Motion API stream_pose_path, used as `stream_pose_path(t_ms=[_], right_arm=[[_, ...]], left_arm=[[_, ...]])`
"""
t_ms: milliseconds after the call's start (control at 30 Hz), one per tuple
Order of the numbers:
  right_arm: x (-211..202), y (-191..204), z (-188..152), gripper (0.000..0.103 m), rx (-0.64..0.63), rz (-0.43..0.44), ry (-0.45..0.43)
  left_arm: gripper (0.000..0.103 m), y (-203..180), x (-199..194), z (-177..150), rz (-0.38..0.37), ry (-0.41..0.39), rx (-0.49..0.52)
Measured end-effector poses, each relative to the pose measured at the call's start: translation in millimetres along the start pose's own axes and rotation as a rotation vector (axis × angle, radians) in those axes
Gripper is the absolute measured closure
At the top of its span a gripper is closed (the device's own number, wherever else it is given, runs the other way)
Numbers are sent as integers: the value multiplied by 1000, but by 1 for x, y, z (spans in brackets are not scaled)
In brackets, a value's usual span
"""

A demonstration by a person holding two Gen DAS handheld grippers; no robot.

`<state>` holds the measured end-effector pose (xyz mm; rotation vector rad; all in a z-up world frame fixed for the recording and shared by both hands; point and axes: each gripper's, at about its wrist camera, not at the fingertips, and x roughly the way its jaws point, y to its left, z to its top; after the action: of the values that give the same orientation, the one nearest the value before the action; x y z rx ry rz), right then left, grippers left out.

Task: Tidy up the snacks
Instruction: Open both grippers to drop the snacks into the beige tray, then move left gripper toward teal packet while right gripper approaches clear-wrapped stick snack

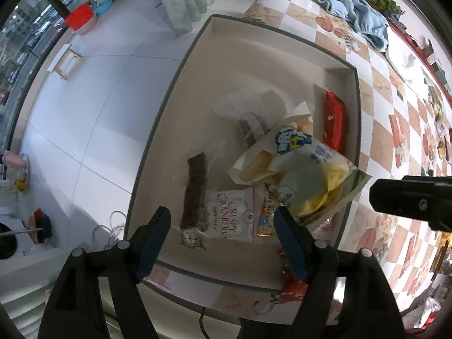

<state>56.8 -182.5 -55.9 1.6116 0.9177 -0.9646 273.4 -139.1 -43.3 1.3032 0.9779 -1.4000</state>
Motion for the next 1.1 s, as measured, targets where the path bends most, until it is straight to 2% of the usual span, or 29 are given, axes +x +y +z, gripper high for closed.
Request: stream_pose_path(t_ms=[300, 567, 833, 1100], right_arm=[[-2, -52, -18, 20, 121, -19, 24], [-4, -94, -43, 20, 215, -2, 28], [-17, -131, -66, 20, 314, 16, 1], [-28, -187, -100, 20, 438, 15, -11]], left_arm=[[24, -17, -3, -4, 5, -1, 53], [24, -32, 2, -3, 6, 24, 93], [24, -41, 9, 25, 8, 27, 92], [24, -41, 7, 49, 26, 12, 54]])
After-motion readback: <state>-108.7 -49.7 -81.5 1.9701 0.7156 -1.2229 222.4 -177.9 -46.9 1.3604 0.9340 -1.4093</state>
